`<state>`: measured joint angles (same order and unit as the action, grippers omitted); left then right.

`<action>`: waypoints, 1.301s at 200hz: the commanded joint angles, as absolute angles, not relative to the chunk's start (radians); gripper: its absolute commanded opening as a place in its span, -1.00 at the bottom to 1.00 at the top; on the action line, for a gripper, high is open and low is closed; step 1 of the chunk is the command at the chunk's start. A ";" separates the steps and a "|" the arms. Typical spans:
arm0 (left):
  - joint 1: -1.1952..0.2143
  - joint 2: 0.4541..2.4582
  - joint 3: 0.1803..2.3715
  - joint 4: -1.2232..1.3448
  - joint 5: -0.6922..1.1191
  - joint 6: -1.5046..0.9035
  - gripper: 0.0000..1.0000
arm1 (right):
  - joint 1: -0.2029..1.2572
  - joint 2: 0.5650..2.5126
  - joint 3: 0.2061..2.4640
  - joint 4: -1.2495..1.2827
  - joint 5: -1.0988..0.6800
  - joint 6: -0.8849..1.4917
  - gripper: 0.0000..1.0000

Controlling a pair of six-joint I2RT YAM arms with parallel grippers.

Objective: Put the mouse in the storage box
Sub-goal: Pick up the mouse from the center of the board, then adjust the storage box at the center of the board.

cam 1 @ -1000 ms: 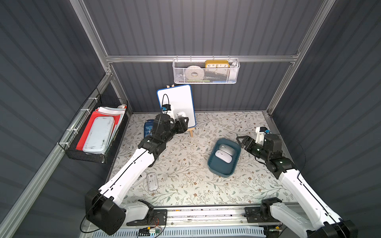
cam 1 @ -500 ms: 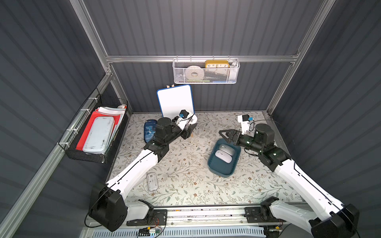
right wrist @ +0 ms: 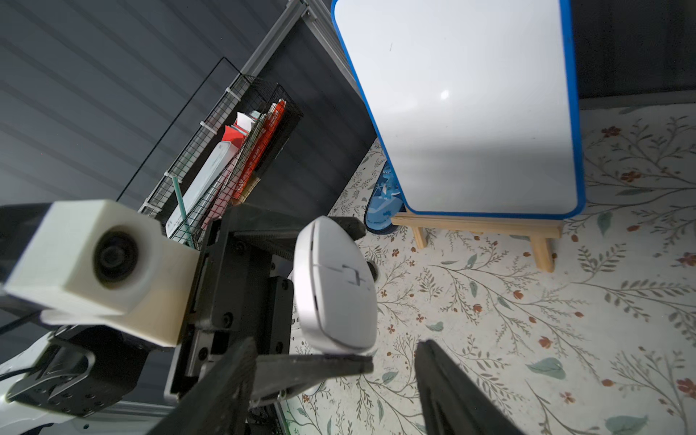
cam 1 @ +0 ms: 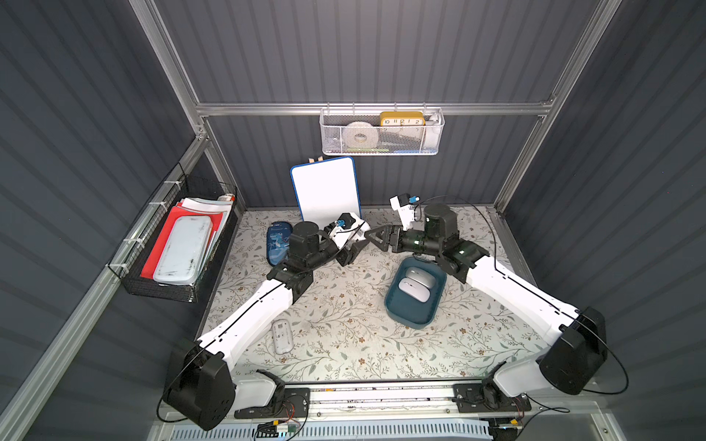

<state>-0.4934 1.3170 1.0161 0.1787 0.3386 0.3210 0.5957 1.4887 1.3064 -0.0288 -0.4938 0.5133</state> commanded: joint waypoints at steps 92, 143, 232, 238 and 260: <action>-0.497 1.263 0.975 0.138 0.380 0.317 -0.26 | 0.687 1.606 1.479 -0.146 -0.389 0.356 -0.10; -0.497 1.252 0.971 0.117 0.383 0.314 -0.10 | 0.694 1.634 1.513 -0.156 -0.393 0.343 -0.65; -0.463 1.130 0.942 -0.009 -0.200 -0.142 0.99 | 0.685 1.512 1.389 -0.395 0.082 0.241 -1.00; -0.453 1.128 0.951 -0.047 -0.243 -0.199 0.99 | 0.685 1.494 1.361 -0.417 0.141 0.249 -1.00; -0.418 1.119 0.961 -0.156 -0.280 -0.317 0.99 | 0.687 1.435 1.267 -0.523 0.312 0.307 -1.00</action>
<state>-0.4488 1.1320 0.9401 -0.0025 -0.1211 -0.0872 0.6888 1.4944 1.3426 -0.3618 0.0418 0.2726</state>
